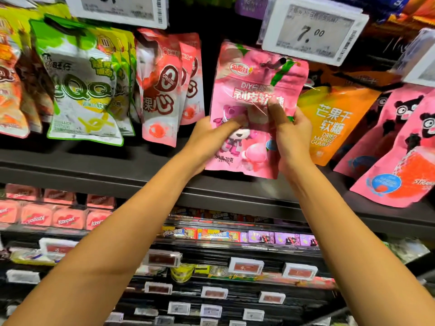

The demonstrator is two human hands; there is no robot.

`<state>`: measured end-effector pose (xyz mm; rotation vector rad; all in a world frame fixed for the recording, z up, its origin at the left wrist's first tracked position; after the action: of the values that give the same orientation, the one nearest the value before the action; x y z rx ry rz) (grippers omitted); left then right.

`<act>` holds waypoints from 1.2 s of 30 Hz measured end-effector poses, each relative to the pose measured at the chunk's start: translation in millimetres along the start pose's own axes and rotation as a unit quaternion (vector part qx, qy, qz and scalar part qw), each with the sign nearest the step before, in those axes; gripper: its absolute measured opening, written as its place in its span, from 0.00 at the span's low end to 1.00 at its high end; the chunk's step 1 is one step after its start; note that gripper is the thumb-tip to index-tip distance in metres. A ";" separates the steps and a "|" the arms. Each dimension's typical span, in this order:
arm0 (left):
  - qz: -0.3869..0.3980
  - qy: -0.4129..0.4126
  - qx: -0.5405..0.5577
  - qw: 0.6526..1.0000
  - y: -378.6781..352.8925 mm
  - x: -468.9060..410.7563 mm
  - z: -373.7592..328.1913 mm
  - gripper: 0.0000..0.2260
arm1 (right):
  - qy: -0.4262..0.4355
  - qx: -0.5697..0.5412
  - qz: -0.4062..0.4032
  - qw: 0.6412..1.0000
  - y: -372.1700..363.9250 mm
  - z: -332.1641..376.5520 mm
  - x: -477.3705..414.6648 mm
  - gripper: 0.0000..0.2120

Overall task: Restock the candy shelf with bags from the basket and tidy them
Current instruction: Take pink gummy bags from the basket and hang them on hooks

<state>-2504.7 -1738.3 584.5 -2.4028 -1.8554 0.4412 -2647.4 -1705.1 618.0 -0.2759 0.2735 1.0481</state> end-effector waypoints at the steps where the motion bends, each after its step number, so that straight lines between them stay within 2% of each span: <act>1: 0.004 0.000 0.000 1.000 0.9 -1.0 1.0 0.04 | -0.003 -0.009 0.003 1.000 0.5 -3.2 -0.8 0.05; 5: -0.027 -0.025 -0.038 0.999 6.9 6.5 1.3 0.04 | -0.011 -0.044 -0.009 0.999 4.1 -13.8 2.6 0.09; 11: -0.096 -0.040 -0.104 0.989 19.3 35.9 5.6 0.16 | 0.005 -0.035 -0.094 0.995 16.0 -31.3 27.0 0.11; 14: -0.101 -0.039 -0.120 0.987 32.0 61.3 12.6 0.23 | 0.043 0.033 -0.122 0.991 26.1 -38.8 57.5 0.12; 17: -0.098 -0.084 -0.136 0.982 47.0 99.3 22.4 0.21 | 0.106 0.148 -0.105 0.978 30.3 -50.1 102.2 0.12; 21: -0.078 -0.159 -0.125 0.976 80.2 150.9 41.9 0.13 | 0.184 0.239 -0.036 0.953 27.8 -80.3 173.5 0.08; 23: -0.066 -0.173 -0.121 0.975 102.3 177.3 63.5 0.10 | 0.204 0.245 0.012 0.948 24.4 -104.1 208.1 0.08; 25: -0.074 -0.119 -0.101 0.985 126.5 204.0 98.0 0.07 | 0.157 0.245 0.058 0.955 15.9 -137.4 248.5 0.09; 28: -0.103 0.021 -0.061 0.993 166.3 243.9 163.1 0.09 | -0.001 0.265 0.104 0.959 5.7 -198.5 314.6 0.11; 30: -0.111 0.109 -0.062 0.986 198.6 273.6 213.2 0.13 | -0.100 0.294 0.156 0.937 1.3 -246.1 360.1 0.12; 32: -0.101 0.169 -0.108 0.974 228.1 304.2 263.1 0.13 | -0.178 0.306 0.193 0.915 -0.7 -292.5 403.4 0.11; 36: -0.148 0.259 -0.126 0.946 275.1 363.9 362.2 0.12 | -0.286 0.280 0.201 0.894 -2.4 -373.9 476.6 0.06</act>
<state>-2262.0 -1505.4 108.9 -2.0329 -2.0404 -0.4345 -2453.9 -1451.8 102.8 0.6357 0.0856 1.3545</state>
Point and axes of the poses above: each hand's wrist, its own x-axis away from the middle knuckle, its own y-axis out of the back of the hand, z = x × y, the point moved 1 cm from there along -x, towards the middle knuckle, and after that the axes turned 3 degrees about x, right-handed, at the moved point
